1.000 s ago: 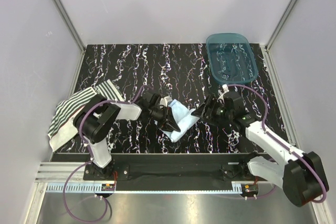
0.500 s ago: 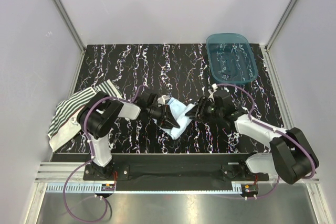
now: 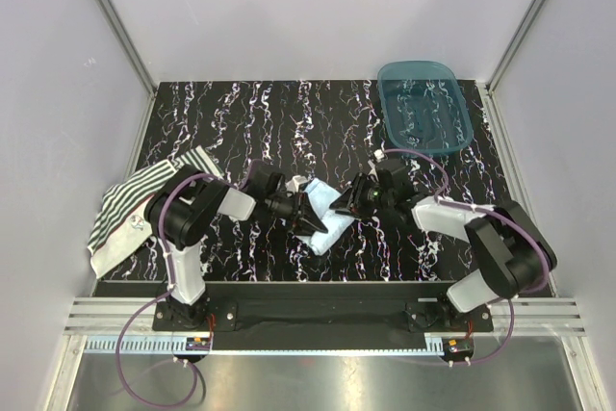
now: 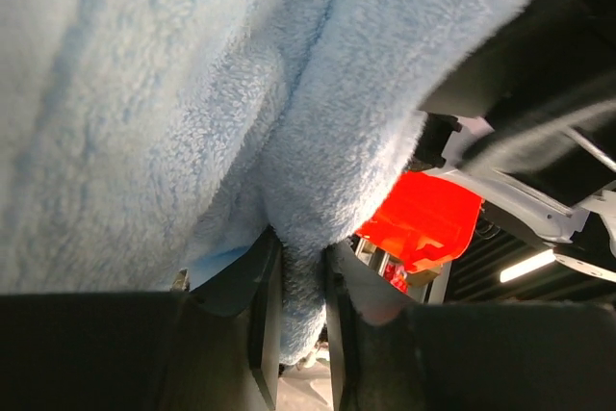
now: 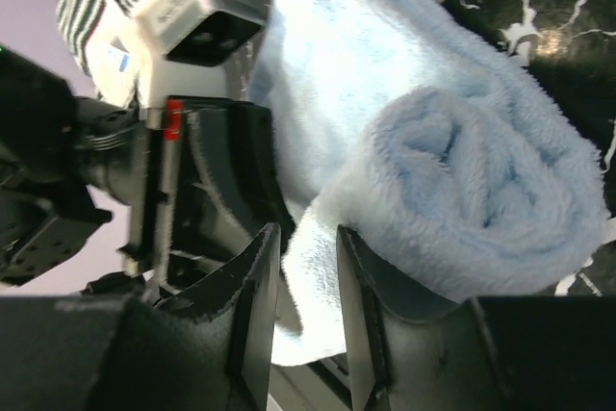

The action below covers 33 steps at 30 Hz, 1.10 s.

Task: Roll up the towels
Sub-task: Roll the towel

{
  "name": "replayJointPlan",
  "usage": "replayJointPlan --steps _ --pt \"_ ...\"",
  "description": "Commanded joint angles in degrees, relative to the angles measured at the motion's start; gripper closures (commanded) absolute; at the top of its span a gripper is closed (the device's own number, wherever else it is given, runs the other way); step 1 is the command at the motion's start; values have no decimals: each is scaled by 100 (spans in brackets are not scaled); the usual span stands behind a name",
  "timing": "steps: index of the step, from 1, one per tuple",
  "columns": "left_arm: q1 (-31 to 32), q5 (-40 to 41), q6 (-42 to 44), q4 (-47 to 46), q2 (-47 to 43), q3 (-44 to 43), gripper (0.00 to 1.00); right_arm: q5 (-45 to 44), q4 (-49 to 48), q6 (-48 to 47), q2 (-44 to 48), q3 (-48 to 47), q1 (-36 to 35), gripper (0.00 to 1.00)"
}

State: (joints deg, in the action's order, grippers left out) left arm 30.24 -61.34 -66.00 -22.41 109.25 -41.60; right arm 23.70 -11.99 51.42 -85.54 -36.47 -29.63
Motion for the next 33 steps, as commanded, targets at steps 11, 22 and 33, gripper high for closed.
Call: replayJointPlan --steps 11,22,33 --pt "-185 121 787 1190 -228 -277 61 91 -770 -220 -1087 -475 -52 65" --pt "-133 2897 3670 5024 -1546 -1806 41 100 -761 -255 -1483 -563 -113 67" --pt "2114 6791 5193 5398 -2962 -2398 41 20 -454 -290 -1527 -783 -228 68"
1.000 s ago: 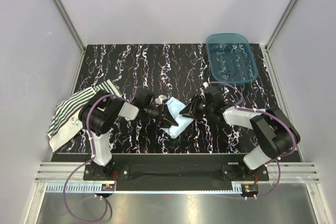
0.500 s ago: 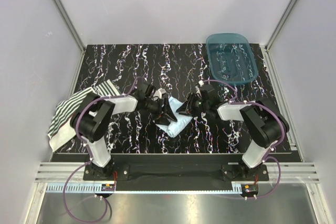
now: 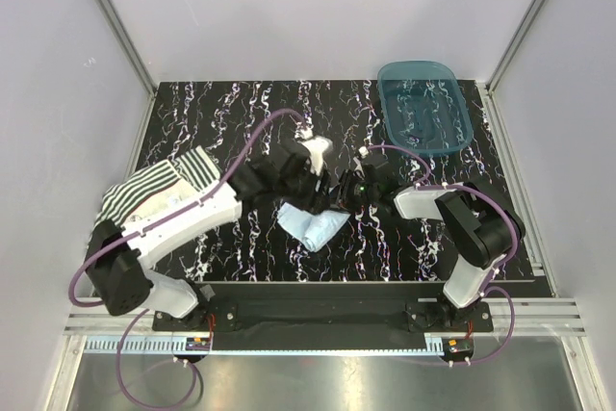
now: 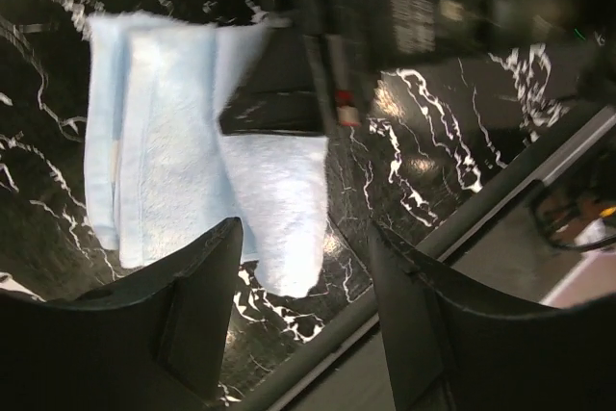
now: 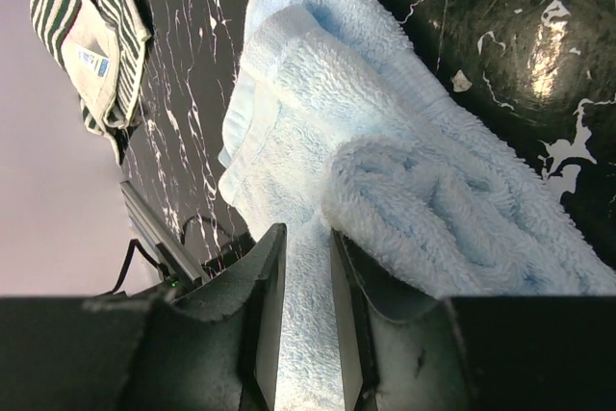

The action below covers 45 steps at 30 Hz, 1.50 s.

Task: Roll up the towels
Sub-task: Roll the towel

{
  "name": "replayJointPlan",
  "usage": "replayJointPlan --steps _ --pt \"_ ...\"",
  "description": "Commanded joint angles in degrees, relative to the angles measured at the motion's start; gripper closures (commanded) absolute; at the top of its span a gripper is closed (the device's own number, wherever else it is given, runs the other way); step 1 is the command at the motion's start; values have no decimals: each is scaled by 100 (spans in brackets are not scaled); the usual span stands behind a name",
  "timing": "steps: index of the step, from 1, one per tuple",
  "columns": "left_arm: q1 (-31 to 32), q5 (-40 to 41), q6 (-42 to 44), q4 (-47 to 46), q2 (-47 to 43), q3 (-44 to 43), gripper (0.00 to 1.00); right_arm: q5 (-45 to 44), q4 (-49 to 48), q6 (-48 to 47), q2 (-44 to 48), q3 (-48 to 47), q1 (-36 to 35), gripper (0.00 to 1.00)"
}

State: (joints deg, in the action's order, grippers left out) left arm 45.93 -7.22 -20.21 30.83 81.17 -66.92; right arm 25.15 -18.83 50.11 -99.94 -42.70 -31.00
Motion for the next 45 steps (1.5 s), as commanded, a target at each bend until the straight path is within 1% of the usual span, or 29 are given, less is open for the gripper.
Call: replayJointPlan --steps 1,3,5,8,15,20,31,38,40,41,42,45 --pt "679 1469 623 11 -171 196 41 -133 257 -159 -87 -169 -99 68" --pt "1003 1705 580 -216 -206 345 41 -159 327 -168 -69 -178 -99 68" --pt "1250 1724 527 -401 -233 591 41 -168 371 -194 -34 -178 -99 68" --pt "1462 1829 439 -718 -84 794 41 -177 389 -194 -34 -151 -108 68" --pt "1506 1769 544 -1271 443 838 39 -159 468 -212 36 -134 -108 69" --pt "1515 1777 562 -1325 935 759 39 -186 529 -238 54 -151 -116 69" --pt "1480 1944 439 -1659 1323 1330 35 -133 573 -230 27 -160 -116 69" --pt "1427 1829 219 -1721 1525 1593 35 -150 837 -317 80 -283 -116 69" --pt "1427 1909 184 -1712 1542 1664 38 -124 898 -335 115 -344 -116 68" --pt "1419 1918 166 -1721 1551 1690 46 -89 951 -344 124 -353 -116 68" --pt "1410 1918 166 -1747 1569 1751 50 -98 986 -370 141 -371 -116 68" --pt "1383 1865 157 -1791 1604 1813 69 -229 1346 -449 273 -467 -116 66"
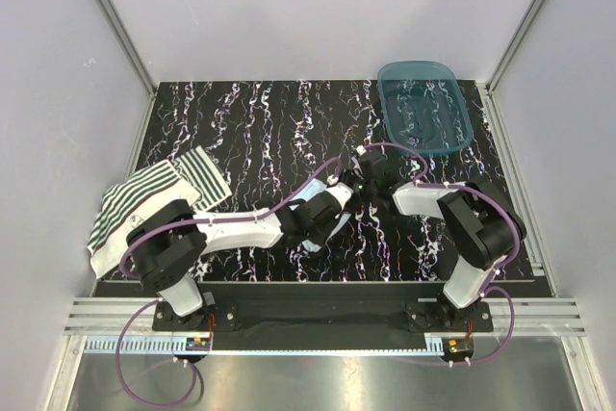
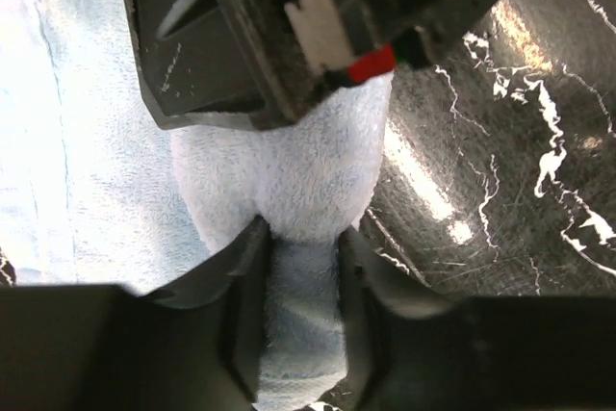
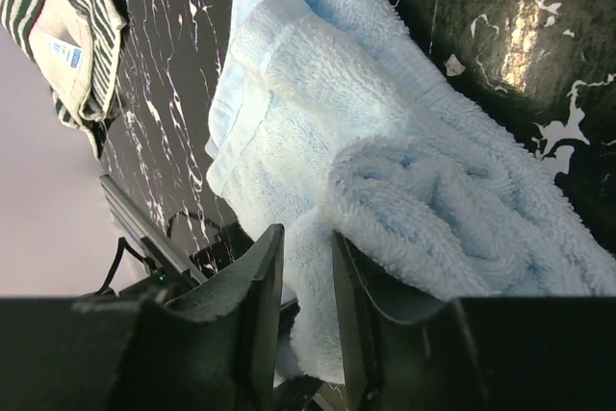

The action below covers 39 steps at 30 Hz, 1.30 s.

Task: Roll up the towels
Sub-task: Roll the towel

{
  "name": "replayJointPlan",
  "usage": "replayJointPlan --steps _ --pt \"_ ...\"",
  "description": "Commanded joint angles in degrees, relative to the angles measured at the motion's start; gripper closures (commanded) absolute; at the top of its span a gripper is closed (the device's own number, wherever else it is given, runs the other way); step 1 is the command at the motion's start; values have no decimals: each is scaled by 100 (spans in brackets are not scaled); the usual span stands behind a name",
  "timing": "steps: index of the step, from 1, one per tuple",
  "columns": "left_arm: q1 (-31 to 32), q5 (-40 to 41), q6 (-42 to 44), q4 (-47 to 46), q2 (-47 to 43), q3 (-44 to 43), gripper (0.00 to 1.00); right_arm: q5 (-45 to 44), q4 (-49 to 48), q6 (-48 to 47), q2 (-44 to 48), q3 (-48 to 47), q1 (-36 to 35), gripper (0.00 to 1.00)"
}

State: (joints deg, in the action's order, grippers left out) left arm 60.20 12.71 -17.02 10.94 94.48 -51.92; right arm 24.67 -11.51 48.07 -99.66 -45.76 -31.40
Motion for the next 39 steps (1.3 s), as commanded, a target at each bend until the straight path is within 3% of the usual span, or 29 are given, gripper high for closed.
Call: replayJointPlan --steps 1,3,7,11,22,25,28,33,37,39 --pt "-53 -137 -153 198 273 305 71 -216 702 -307 332 -222 -77 65" --pt "-79 -251 -109 172 308 297 76 -383 1035 -447 420 -293 -86 58" --pt "-88 -322 -100 189 352 288 79 -997 2054 -755 745 -740 -68 25" --pt "-132 -444 -144 128 256 384 80 -1999 3345 -966 992 -1268 176 10" --pt "-404 -1279 -320 181 -78 305 81 -3169 5052 -1248 1755 -2130 960 2" --pt "-702 -2084 -451 -12 -218 419 81 -3266 5272 -1257 2168 -2052 1013 1" --pt "-1140 -3094 -767 -539 -359 673 82 -2855 5133 -1318 2652 -1807 1021 2" --pt "-1783 -4485 -1224 -1076 -246 771 82 -1423 4264 -1099 3390 -1112 1021 8" --pt "-2433 -5759 -2102 -2357 -140 1166 82 -561 3395 -914 3576 -436 1013 12" --pt "-2548 -5990 -2577 -3008 17 1316 82 -305 3147 -774 3620 -120 1004 12"
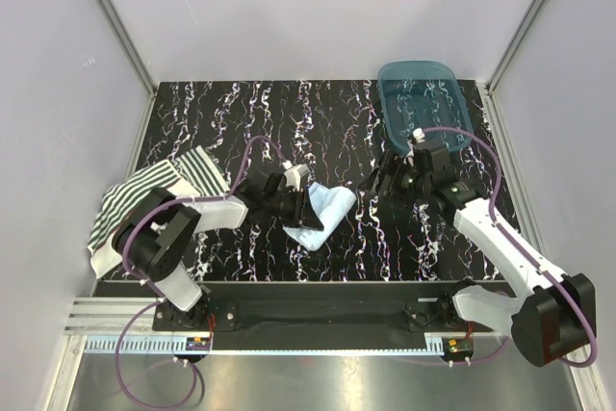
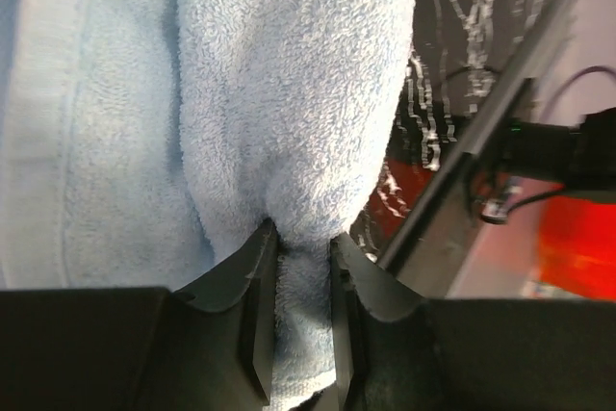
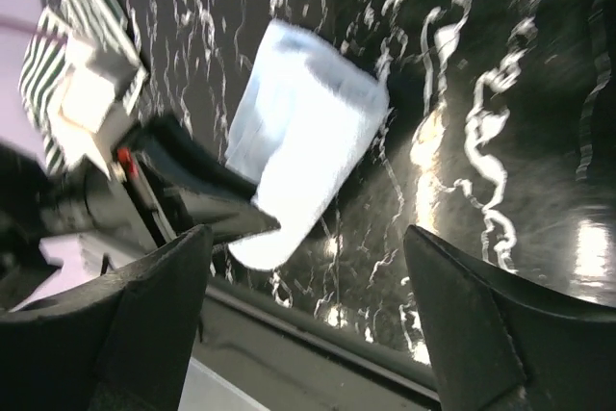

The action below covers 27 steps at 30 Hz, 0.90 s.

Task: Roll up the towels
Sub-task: Roll the towel

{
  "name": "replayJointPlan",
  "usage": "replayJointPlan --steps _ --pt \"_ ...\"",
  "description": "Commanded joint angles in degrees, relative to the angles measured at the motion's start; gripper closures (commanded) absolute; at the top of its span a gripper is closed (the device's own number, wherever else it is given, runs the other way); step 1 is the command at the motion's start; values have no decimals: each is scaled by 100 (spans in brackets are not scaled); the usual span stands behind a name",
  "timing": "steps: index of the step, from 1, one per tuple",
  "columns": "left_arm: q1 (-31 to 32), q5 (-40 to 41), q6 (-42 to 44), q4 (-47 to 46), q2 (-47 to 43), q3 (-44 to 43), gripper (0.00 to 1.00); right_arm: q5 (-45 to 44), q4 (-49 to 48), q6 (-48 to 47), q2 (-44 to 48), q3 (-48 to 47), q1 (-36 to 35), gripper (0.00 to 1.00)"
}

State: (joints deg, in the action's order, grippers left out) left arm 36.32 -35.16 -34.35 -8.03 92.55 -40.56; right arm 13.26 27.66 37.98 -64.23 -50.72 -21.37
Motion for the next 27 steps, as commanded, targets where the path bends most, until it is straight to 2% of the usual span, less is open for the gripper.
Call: replayJointPlan --steps 1,4,9,11,15,19,27 --pt "-229 -1352 -1046 -1382 271 206 82 923 -1067 271 60 483 1 14" --pt "-353 -1450 -1319 -1874 474 346 82 1310 -1856 526 -81 922 1 17" --pt "-652 -1617 -2338 -3123 789 811 83 1733 -3116 991 -537 1424 -52 35" --pt "-801 -1731 -2759 -3721 922 909 83 1777 -3468 1045 -731 1416 -175 36" --pt "-968 -1889 -3306 -4539 1264 1076 82 1558 -3321 905 -1292 1013 -447 30" --pt "-1074 -1907 -3596 -4900 1388 1138 82 917 -2549 632 -1777 555 -807 24" --pt "-1179 -1977 -4009 -5480 1625 1225 81 722 -2705 676 -2761 291 -1124 27"
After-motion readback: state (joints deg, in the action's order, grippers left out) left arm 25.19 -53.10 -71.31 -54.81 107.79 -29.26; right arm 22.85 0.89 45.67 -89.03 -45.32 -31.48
